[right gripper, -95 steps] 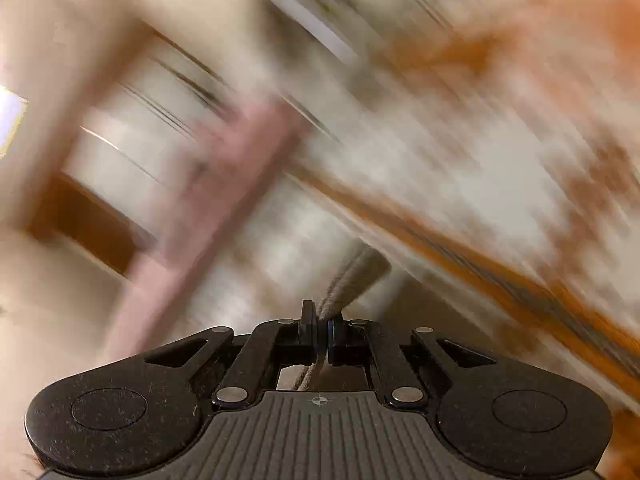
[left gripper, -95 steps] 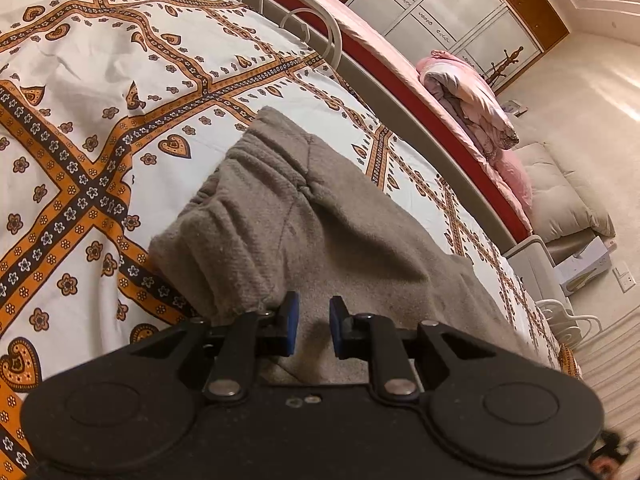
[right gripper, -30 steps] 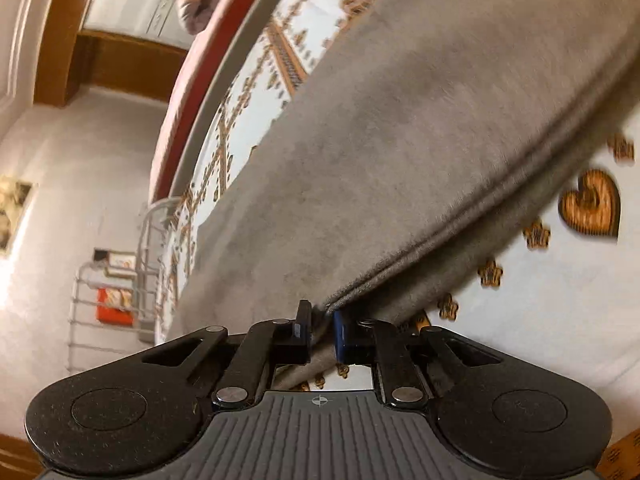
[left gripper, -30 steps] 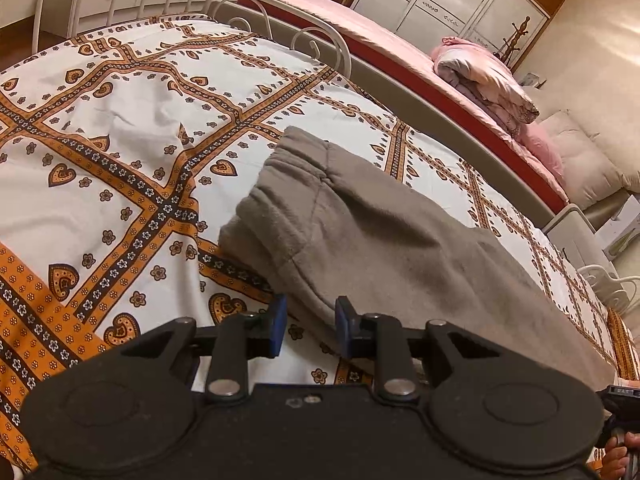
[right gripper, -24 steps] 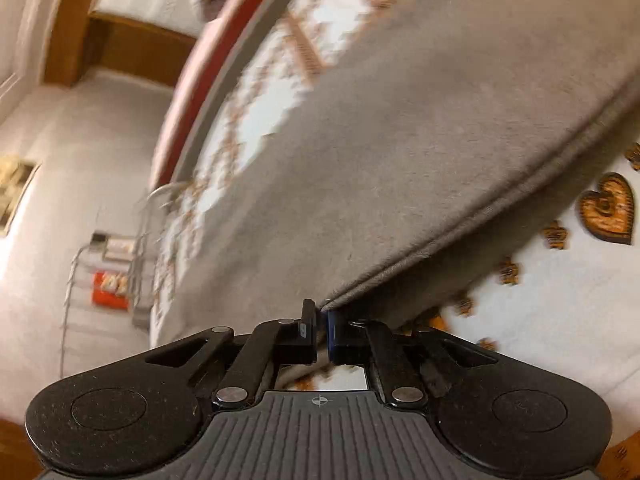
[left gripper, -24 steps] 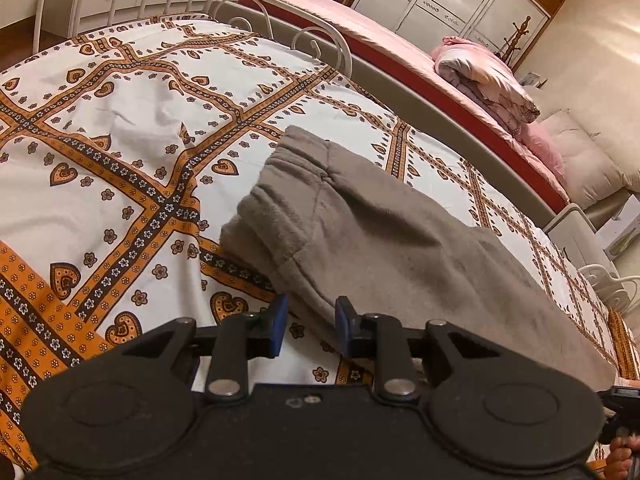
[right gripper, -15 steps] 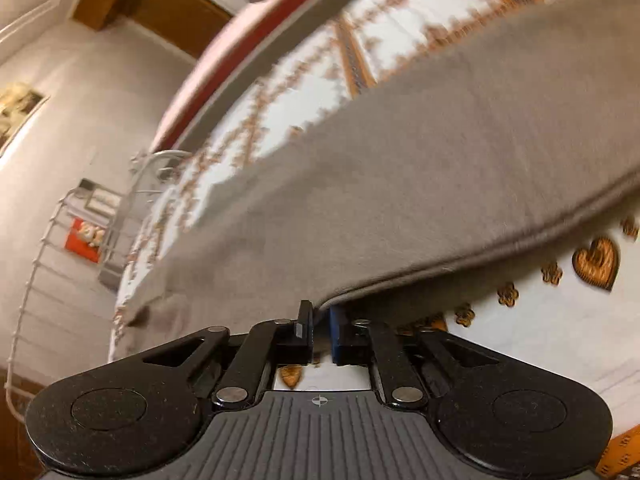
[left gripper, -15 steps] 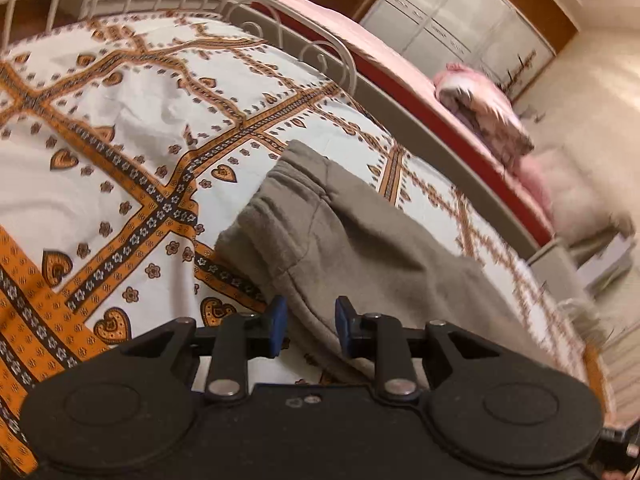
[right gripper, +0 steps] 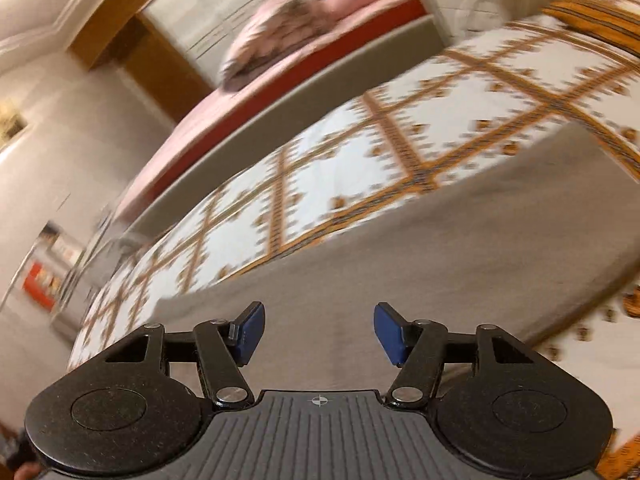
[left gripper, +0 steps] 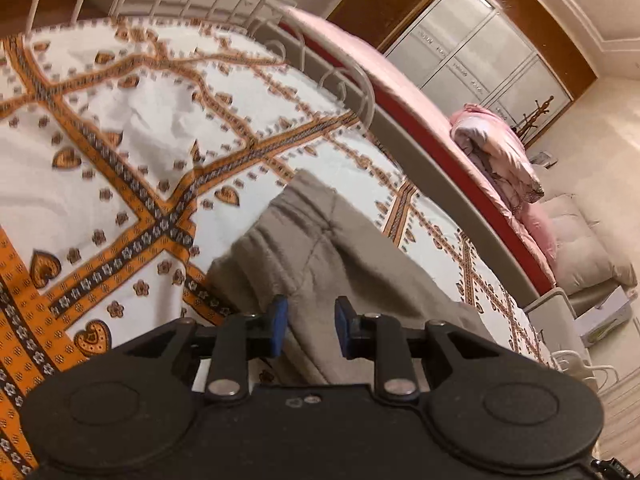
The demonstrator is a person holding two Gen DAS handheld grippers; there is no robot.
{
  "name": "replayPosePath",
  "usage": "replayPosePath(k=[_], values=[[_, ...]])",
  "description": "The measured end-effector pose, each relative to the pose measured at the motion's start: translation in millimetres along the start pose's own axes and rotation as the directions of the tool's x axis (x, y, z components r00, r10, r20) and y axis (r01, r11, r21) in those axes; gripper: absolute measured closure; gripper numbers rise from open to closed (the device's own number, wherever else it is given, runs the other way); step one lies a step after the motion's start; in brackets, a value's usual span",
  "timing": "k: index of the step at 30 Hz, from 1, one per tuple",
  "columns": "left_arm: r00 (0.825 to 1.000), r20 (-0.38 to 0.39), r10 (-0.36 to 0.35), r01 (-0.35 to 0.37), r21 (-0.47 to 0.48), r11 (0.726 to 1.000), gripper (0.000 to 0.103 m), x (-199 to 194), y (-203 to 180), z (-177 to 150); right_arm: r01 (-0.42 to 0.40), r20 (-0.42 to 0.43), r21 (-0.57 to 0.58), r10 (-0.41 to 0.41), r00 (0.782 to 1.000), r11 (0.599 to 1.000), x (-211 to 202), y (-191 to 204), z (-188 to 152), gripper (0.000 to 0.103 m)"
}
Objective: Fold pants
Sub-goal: 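Open the right gripper and lift it away from the folded pants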
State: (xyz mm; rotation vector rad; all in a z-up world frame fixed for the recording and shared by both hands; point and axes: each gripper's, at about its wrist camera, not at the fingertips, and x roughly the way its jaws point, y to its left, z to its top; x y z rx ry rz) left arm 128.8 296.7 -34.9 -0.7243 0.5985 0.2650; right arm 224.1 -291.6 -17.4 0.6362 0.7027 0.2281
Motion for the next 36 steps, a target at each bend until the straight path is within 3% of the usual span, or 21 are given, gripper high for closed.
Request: replayPosePath(k=[3,6,16,19,21,24,26,28,29,32,36], values=[[0.999,-0.016,0.039,-0.039,-0.012,0.999,0.087,0,5,0,0.009,-0.023,0.083,-0.007,1.000,0.997,-5,-24,5,0.042],[1.000,-0.011,0.019,-0.019,-0.027,0.999,0.078,0,8,2,0.000,-0.009,0.101,0.001,1.000,0.995,-10,-35,11,0.042],[0.999,-0.014,0.043,-0.044,-0.075,0.996,0.079,29,10,9,0.002,0.008,0.133,-0.003,1.000,0.991,-17,-43,13,0.042],[0.997,0.030,0.067,-0.066,-0.035,0.997,0.087,28,4,12,0.015,-0.003,0.117,-0.015,1.000,0.993,-15,-42,11,0.042],[0.994,0.103,0.041,-0.042,0.015,0.999,0.089,19,-6,13,0.022,-0.006,0.112,-0.021,1.000,0.993,-14,-42,11,0.042],[0.969,0.247,0.003,-0.041,0.146,0.988,0.089,2,-28,16,0.022,-0.004,0.111,-0.022,1.000,0.994,-13,-42,10,0.042],[0.975,0.210,0.067,-0.099,0.143,0.985,0.089,10,-25,14,0.024,-0.006,0.113,-0.023,1.000,0.993,-12,-43,10,0.042],[0.981,0.043,0.188,-0.192,0.115,0.975,0.089,40,-7,10,0.027,-0.010,0.115,-0.026,1.000,0.993,-12,-45,10,0.042],[0.982,0.012,0.187,-0.187,0.087,0.978,0.089,46,1,9,0.028,-0.012,0.116,-0.027,1.000,0.993,-12,-46,10,0.042],[0.984,0.033,0.174,-0.177,0.128,0.976,0.086,40,-3,10,0.030,-0.005,0.130,-0.029,1.000,0.991,-15,-50,11,0.042],[0.980,0.080,0.182,-0.187,0.056,0.981,0.076,19,-4,10,0.027,0.022,0.155,-0.031,0.999,0.988,-25,-58,13,0.042]])
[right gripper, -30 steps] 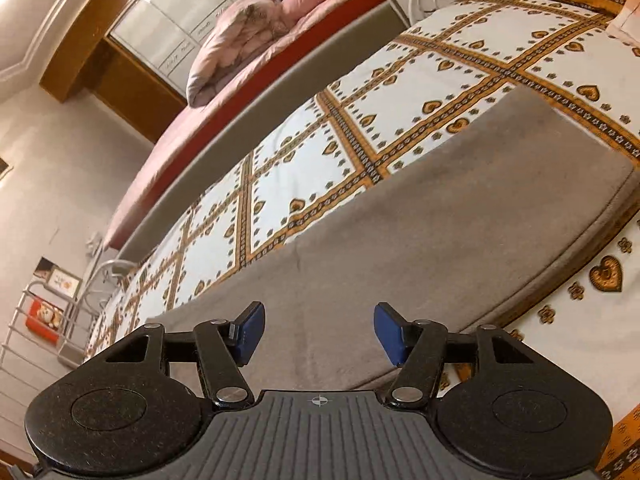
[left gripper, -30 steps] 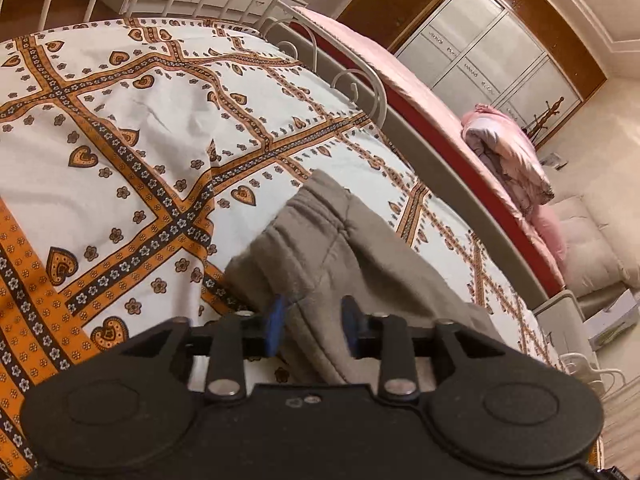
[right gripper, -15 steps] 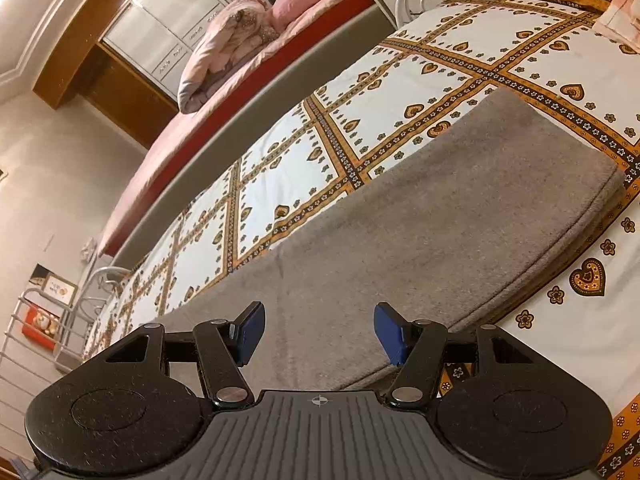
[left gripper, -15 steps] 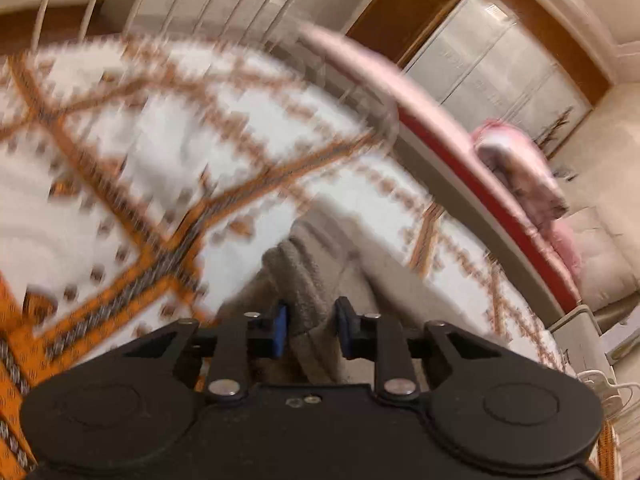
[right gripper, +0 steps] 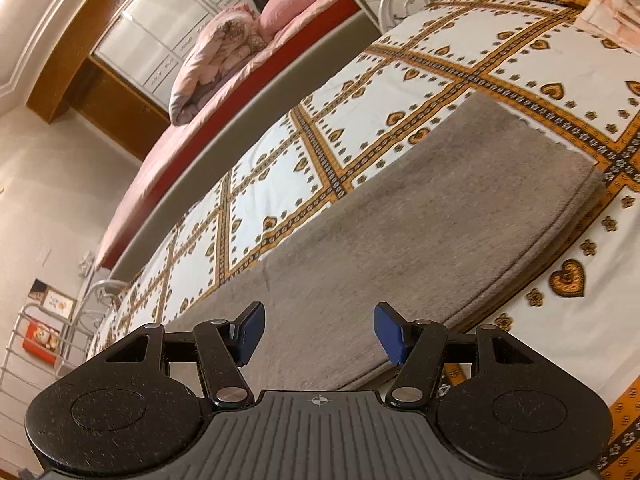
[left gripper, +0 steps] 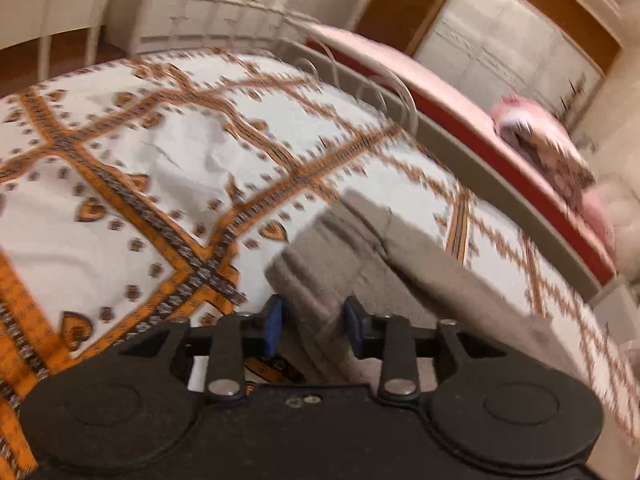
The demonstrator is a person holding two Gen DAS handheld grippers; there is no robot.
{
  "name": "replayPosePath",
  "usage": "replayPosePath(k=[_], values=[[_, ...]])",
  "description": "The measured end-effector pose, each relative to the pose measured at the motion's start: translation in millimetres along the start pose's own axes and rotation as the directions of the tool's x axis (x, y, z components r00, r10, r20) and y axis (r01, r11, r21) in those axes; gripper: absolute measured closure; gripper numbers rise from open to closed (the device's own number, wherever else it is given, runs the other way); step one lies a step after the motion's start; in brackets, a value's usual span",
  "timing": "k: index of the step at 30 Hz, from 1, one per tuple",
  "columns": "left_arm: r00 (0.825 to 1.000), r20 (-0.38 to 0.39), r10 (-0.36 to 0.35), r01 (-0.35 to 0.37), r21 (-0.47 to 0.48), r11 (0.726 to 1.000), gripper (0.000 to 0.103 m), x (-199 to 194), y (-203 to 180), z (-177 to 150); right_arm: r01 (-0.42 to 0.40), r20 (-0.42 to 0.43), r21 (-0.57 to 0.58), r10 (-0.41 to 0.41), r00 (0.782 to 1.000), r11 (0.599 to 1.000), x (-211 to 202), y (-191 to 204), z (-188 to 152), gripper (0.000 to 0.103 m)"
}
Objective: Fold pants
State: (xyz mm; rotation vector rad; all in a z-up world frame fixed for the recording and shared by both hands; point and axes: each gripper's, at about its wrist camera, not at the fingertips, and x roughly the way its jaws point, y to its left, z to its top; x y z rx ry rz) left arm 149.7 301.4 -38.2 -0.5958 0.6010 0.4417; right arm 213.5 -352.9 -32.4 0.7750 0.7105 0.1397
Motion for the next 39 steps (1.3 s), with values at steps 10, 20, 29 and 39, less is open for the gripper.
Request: replayPosePath(k=[10,20,29,39], values=[[0.978,0.153,-0.142,0.099,0.261,0.960,0.070,-8,-93,-13,0.076,0.048,-0.016,-0.075,0.996,0.997,-7,-11,7,0.042],[0.984,-0.062,-0.168,0.176,0.511,0.841,0.055,65,-199,-64,0.207,0.068,-0.314,-0.195,0.978,0.927,37,24,10,0.042],[0.998,-0.052,-0.048,0.070,0.626,0.776,0.035,80,-192,-74,0.314,0.145,-0.315,-0.281,0.948,0.896,32,7,24,0.042],[0.998,-0.061,-0.015,0.051,0.650,0.758,0.028,62,-188,-71,0.367,0.104,-0.491,-0.365,0.925,0.790,55,11,4,0.020]])
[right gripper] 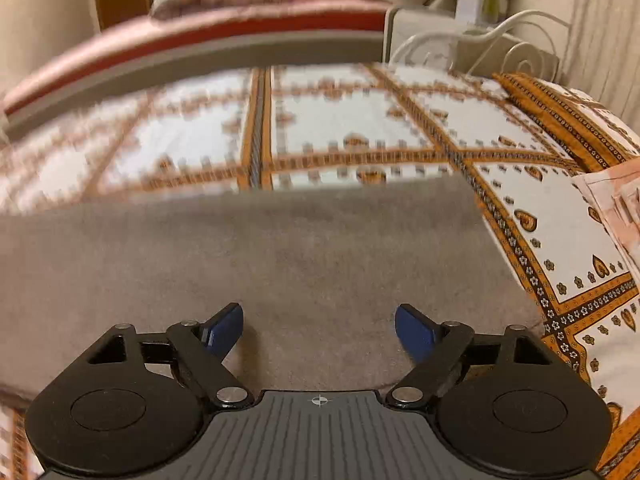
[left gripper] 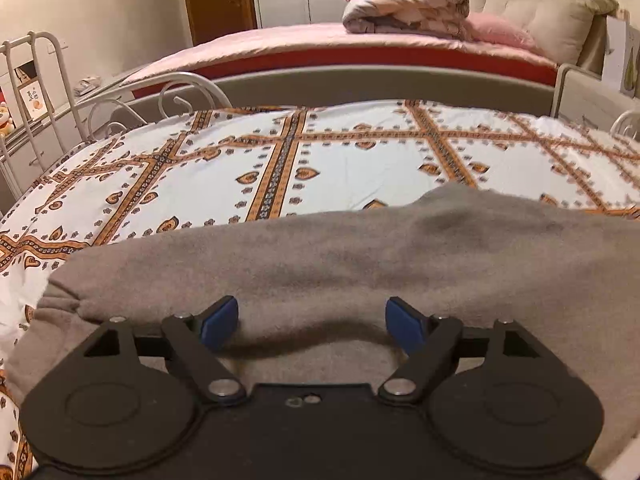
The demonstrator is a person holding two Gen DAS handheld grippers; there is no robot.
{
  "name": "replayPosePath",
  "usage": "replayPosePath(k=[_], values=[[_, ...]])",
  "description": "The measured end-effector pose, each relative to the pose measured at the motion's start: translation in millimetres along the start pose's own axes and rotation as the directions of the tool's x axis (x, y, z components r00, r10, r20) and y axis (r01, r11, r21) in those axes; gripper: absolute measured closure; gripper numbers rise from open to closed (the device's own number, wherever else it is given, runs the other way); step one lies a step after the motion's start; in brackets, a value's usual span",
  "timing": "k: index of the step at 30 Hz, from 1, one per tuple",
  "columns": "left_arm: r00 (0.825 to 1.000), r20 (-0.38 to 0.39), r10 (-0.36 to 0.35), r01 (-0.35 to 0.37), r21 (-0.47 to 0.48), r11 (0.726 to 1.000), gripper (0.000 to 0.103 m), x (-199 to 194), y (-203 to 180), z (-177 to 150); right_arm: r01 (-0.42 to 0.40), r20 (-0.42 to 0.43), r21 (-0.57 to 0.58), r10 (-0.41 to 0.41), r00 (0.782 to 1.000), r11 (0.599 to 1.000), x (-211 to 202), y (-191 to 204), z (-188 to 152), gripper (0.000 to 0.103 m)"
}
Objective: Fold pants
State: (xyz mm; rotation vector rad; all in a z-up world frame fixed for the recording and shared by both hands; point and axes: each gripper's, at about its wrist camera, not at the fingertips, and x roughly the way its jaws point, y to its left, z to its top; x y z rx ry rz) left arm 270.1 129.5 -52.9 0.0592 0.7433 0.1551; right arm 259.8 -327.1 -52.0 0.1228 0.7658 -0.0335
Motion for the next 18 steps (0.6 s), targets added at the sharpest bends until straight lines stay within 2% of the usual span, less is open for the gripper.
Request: replayPosePath(k=[5,7,9,10,11,12,15,18], values=[[1.000,0.015,0.005,-0.005,0.029,1.000,0.025,-20,0,-6,-0.015,0.122,0.032,0.011,0.993,0.999,-30,-10,-2,0.020],[1.000,0.003,0.013,-0.013,0.041,0.999,0.025,-24,1,-11,0.019,0.145,0.016,-0.021,0.989,1.000,-38,-10,-1,0.020],[1.000,-0.020,0.019,-0.019,0.035,0.999,0.025,-26,5,-15,0.048,0.105,-0.024,-0.046,0.993,0.999,-35,-11,-5,0.019],[0.999,-0.032,0.019,-0.018,0.030,0.999,0.025,-27,6,-18,0.066,0.044,-0.049,-0.064,0.997,0.997,-25,-11,-9,0.008],[0.999,-0.044,0.020,-0.019,0.029,0.999,0.025,-28,7,-20,0.084,-0.062,-0.076,-0.089,0.994,0.994,-9,-11,-15,0.002],[0.998,-0.061,0.022,-0.020,0.032,0.999,0.025,-28,7,-22,0.082,-0.096,-0.051,-0.086,0.992,0.995,-2,-15,-25,0.000],[0.996,-0.083,0.021,-0.016,0.057,0.998,0.025,-32,6,-29,0.002,-0.105,0.115,0.010,0.994,0.993,-4,-40,-22,0.000],[0.999,-0.044,0.013,-0.008,0.095,0.995,0.023,-47,7,-30,-0.013,-0.111,0.116,0.026,0.993,0.993,-13,-41,-23,0.000]])
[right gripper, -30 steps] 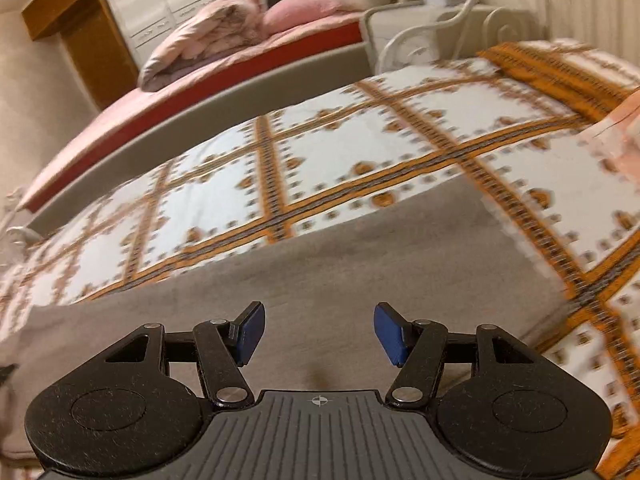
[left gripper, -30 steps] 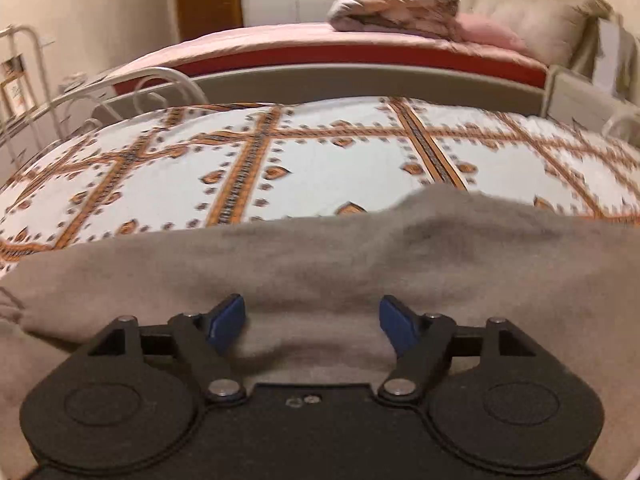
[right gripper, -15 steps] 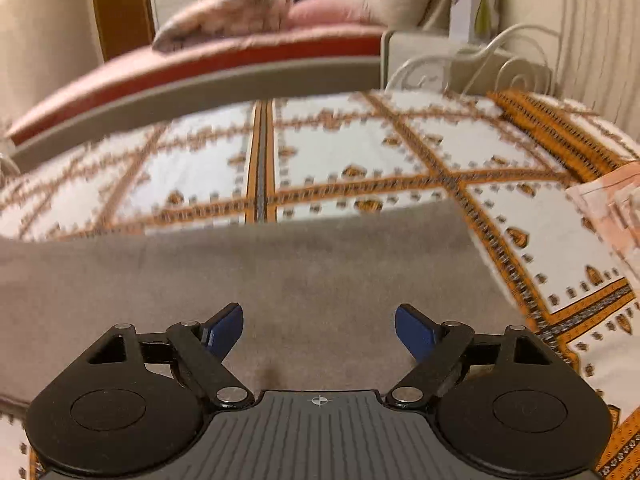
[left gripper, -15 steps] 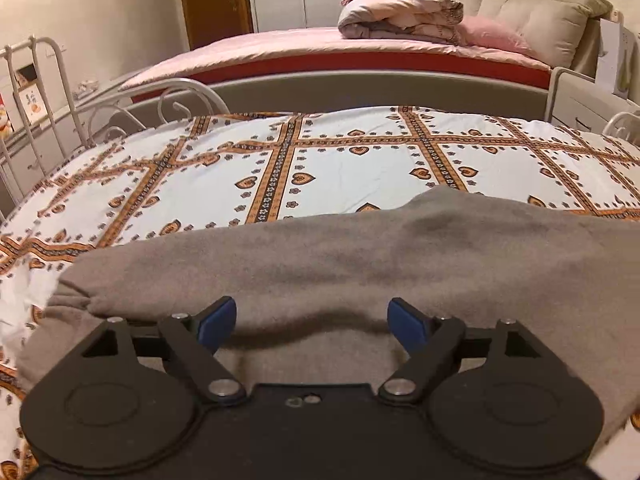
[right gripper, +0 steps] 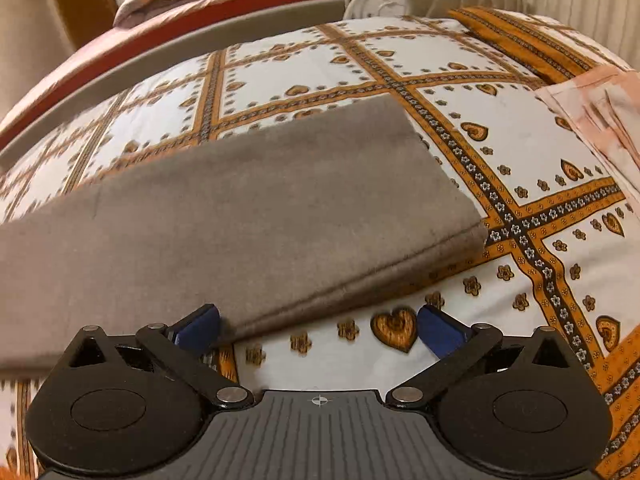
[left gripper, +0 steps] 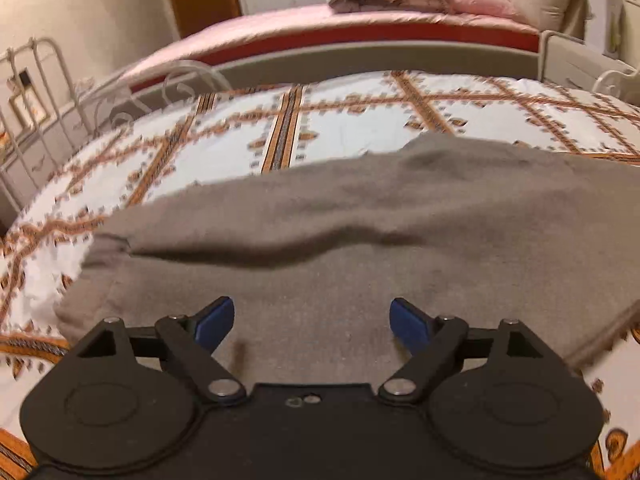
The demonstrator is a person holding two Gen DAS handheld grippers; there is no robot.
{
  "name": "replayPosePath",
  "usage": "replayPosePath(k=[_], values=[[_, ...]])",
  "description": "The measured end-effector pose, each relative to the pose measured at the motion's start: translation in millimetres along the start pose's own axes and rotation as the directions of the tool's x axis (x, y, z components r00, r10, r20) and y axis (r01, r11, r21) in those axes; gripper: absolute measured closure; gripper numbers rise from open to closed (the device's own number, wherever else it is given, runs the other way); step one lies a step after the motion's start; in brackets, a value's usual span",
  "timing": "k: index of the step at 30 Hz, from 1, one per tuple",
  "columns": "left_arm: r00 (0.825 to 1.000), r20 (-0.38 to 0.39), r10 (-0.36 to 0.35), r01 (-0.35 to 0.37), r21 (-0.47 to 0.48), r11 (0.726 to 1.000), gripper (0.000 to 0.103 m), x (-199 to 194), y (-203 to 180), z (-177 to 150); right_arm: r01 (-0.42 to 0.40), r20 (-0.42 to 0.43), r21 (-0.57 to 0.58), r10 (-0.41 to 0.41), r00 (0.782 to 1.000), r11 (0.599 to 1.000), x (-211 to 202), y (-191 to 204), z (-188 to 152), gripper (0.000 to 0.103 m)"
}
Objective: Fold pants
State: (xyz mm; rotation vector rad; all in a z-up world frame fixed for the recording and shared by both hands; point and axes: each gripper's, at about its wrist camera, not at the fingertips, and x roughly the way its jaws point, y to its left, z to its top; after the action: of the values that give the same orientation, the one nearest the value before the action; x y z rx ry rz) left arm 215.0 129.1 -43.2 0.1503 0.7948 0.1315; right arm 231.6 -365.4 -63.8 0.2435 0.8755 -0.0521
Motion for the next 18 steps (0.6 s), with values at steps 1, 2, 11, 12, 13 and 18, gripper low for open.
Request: replayPosePath(k=[1,2,11,12,13,18], values=[[1.000,0.015,-0.008,0.008,0.013,1.000,0.018,-7,2,-1,0.004,0.049,0.012,-0.005,0.999,1.000,-12,-2,1,0.000],[1.000,0.026,-0.017,0.017,0.024,1.000,0.016,-11,4,-2,-0.017,0.107,0.062,0.010,0.994,0.998,-26,-11,1,0.000],[0.999,0.028,-0.036,0.037,-0.043,0.998,0.016,-20,34,-8,-0.370,0.253,0.620,0.270,0.929,0.691,-38,-123,-28,0.072],[0.999,0.034,-0.040,0.042,-0.065,0.997,0.016,-19,36,-6,-0.375,0.260,0.629,0.270,0.927,0.681,-37,-127,-27,0.073],[0.998,0.038,-0.047,0.050,-0.078,0.996,0.016,-18,37,-5,-0.382,0.270,0.634,0.270,0.924,0.673,-36,-127,-26,0.073],[0.998,0.023,-0.058,0.060,-0.077,0.995,0.016,-11,30,-1,-0.349,0.262,0.702,0.231,0.937,0.620,-24,-139,-25,0.073]])
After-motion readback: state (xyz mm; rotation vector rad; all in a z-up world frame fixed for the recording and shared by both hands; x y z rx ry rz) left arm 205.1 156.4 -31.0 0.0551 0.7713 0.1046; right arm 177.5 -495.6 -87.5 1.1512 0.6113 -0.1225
